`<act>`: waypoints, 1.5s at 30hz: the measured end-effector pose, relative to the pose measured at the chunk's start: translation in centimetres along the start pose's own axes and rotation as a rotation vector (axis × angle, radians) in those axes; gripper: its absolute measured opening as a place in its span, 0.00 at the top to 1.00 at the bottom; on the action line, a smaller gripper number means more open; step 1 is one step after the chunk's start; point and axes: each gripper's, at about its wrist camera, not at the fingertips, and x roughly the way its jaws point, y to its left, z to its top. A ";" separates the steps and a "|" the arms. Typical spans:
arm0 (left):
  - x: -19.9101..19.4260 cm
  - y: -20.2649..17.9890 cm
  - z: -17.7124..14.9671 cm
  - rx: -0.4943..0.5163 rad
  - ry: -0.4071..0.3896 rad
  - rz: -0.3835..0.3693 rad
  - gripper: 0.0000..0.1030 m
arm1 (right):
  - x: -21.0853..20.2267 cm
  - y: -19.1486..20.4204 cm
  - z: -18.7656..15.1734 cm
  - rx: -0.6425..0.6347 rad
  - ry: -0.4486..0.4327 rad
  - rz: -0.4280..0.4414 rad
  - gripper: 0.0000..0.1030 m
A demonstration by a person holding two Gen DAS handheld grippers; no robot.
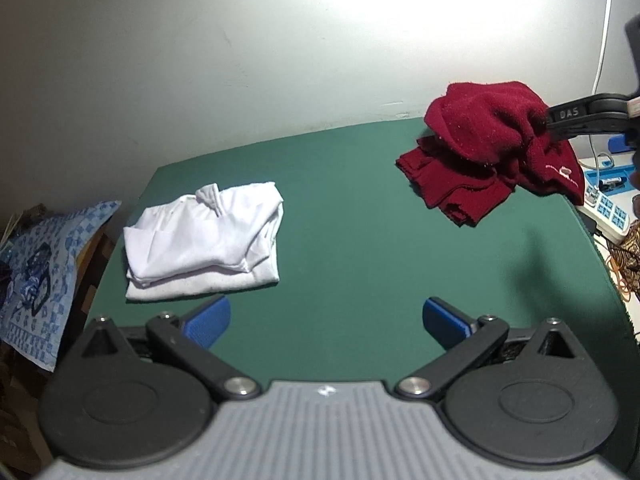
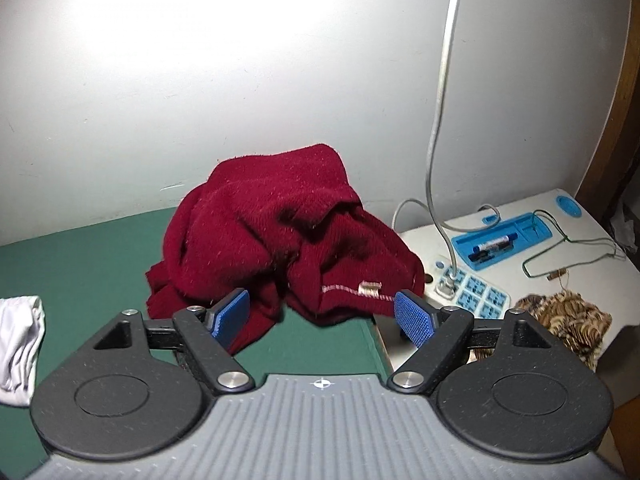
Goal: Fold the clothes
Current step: 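Move the right gripper toward the crumpled dark red sweater, then grasp the red sweater with the right gripper and lift it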
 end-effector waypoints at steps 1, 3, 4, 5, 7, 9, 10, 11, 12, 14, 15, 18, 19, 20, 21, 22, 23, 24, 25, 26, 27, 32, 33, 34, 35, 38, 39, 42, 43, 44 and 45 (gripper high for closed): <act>0.0 0.0 0.4 -0.007 -0.005 0.010 0.01 | 1.4 0.3 0.5 -0.004 0.005 0.002 0.19; 0.2 0.0 0.9 -0.015 -0.009 0.030 0.01 | 4.1 0.9 1.6 0.008 0.015 0.009 0.19; 0.4 0.1 1.1 -0.020 -0.010 0.038 0.01 | 5.2 1.1 1.9 0.025 0.016 0.015 0.19; 0.6 0.2 1.2 -0.025 -0.012 0.046 0.01 | 6.3 1.3 2.1 0.037 0.016 0.021 0.19; 1.1 0.2 1.3 -0.031 -0.007 0.058 0.01 | 8.5 2.0 2.5 0.038 0.028 0.019 0.18; 1.7 0.3 1.4 -0.037 0.005 0.067 0.01 | 10.5 2.6 2.4 0.031 0.048 0.018 0.18; 2.1 0.4 1.4 -0.036 0.010 0.075 0.01 | 11.2 2.7 2.3 0.033 0.044 0.015 0.18; 2.4 0.5 1.4 -0.035 0.015 0.083 0.01 | 11.6 2.8 2.1 0.037 0.028 0.019 0.19; 2.7 0.6 1.4 -0.035 0.019 0.090 0.01 | 11.7 2.8 1.9 0.039 0.003 0.027 0.24; 3.4 0.8 1.5 -0.042 0.032 0.101 0.01 | 12.0 3.0 1.8 0.033 -0.027 0.039 0.36; 3.7 0.9 1.5 -0.047 0.039 0.104 0.01 | 11.9 3.0 1.8 0.029 -0.036 0.044 0.47; 4.6 1.4 1.8 -0.064 0.054 0.106 0.01 | 11.2 3.1 1.9 0.019 -0.058 0.066 0.73; 4.9 1.5 1.9 -0.068 0.058 0.107 0.01 | 10.6 3.2 1.8 0.016 -0.065 0.082 0.76; 5.2 1.6 2.0 -0.072 0.062 0.108 0.01 | 10.0 3.3 1.8 0.013 -0.072 0.098 0.82; 5.4 1.7 2.0 -0.075 0.067 0.108 0.01 | 9.5 3.5 1.8 0.010 -0.079 0.114 0.82; 5.5 1.8 2.0 -0.077 0.071 0.106 0.01 | 8.9 3.6 1.7 0.007 -0.085 0.130 0.82; 5.7 1.8 1.9 -0.079 0.077 0.104 0.01 | 8.3 3.7 1.7 0.005 -0.092 0.146 0.83; 5.7 1.9 1.9 -0.080 0.082 0.101 0.01 | 7.5 3.7 1.5 0.012 -0.099 0.165 0.84; 5.7 1.9 1.8 -0.082 0.085 0.098 0.01 | 6.7 3.6 1.4 0.017 -0.105 0.181 0.84; 5.7 2.0 1.7 -0.082 0.087 0.096 0.01 | 5.9 3.5 1.3 0.022 -0.112 0.198 0.84; 5.5 2.0 1.6 -0.082 0.087 0.095 0.01 | 4.7 3.5 1.1 0.020 -0.122 0.217 0.84; 4.4 2.6 0.8 -0.084 0.078 0.082 0.01 | -1.7 2.9 -0.5 0.013 -0.159 0.319 0.84; 4.1 2.7 0.6 -0.084 0.075 0.079 0.01 | -3.3 2.9 -1.0 0.005 -0.166 0.345 0.84; 3.8 2.8 0.4 -0.085 0.071 0.077 0.01 | -4.9 3.0 -1.5 -0.011 -0.178 0.365 0.84; 3.4 3.0 0.2 -0.085 0.067 0.076 0.00 | -6.4 3.0 -2.0 -0.027 -0.190 0.386 0.84; 2.6 3.7 -0.6 -0.087 0.059 0.070 0.00 | -10.8 2.9 -3.7 -0.056 -0.213 0.450 0.84; 2.3 4.0 -0.9 -0.090 0.057 0.065 0.00 | -12.1 2.8 -4.4 -0.055 -0.215 0.477 0.84; 1.4 4.8 -2.0 -0.092 0.053 0.057 0.00 | -15.1 2.6 -6.1 -0.049 -0.210 0.534 0.84; 1.2 5.1 -2.4 -0.091 0.052 0.056 0.00 | -16.0 2.6 -6.6 -0.046 -0.208 0.550 0.84; 0.9 5.4 -2.8 -0.089 0.051 0.054 0.01 | -16.9 2.6 -7.2 -0.044 -0.205 0.566 0.84; 0.6 5.7 -3.3 -0.087 0.050 0.052 0.01 | -17.7 2.7 -7.8 -0.040 -0.200 0.577 0.84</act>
